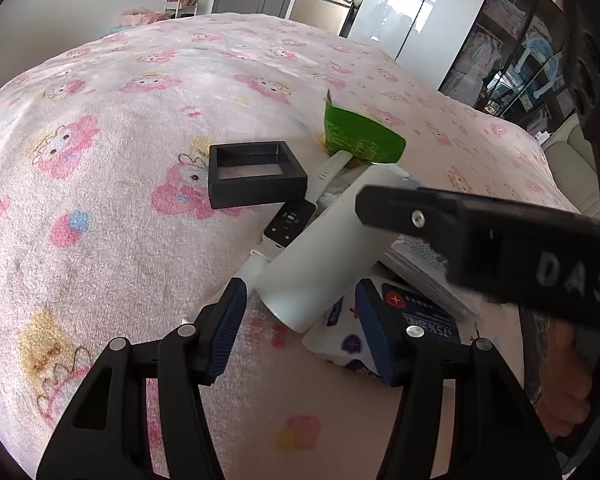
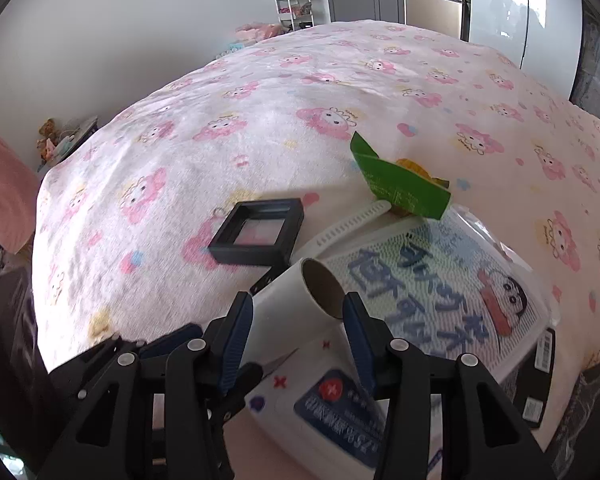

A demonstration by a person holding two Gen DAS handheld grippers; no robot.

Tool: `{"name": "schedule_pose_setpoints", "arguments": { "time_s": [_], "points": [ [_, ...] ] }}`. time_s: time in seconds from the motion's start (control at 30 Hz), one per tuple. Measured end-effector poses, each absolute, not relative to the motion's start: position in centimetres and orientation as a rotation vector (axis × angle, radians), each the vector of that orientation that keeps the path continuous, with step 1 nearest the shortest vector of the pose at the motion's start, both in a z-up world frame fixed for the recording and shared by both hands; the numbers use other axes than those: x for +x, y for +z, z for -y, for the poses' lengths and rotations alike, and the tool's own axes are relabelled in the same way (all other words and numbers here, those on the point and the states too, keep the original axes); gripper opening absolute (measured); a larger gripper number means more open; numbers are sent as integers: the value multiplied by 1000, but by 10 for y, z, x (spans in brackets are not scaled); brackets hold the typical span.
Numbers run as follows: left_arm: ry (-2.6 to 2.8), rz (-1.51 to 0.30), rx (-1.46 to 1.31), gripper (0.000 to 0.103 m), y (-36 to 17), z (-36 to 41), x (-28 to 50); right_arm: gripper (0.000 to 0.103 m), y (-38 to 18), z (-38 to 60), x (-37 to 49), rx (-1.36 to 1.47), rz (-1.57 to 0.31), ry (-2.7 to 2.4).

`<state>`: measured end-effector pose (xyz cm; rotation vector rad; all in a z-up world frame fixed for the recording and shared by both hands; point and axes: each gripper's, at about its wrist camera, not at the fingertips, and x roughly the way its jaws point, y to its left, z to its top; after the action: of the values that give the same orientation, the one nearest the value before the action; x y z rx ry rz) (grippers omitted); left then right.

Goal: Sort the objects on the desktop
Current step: 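Close the left gripper on the white paper tube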

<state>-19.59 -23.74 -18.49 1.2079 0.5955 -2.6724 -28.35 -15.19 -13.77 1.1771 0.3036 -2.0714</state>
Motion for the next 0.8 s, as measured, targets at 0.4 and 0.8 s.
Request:
{"name": "schedule_pose_setpoints", "arguments": {
  "time_s": [0.4,0.8],
  "points": [
    [-2635,-700,1201,58,-195,254,-196,43,-132,148,-289,1165,-280,-2128],
    [-2721,-718,1202,57,-182,242,-198,41,-139,134,-272,1228,-272,-2032]
  ]
}}
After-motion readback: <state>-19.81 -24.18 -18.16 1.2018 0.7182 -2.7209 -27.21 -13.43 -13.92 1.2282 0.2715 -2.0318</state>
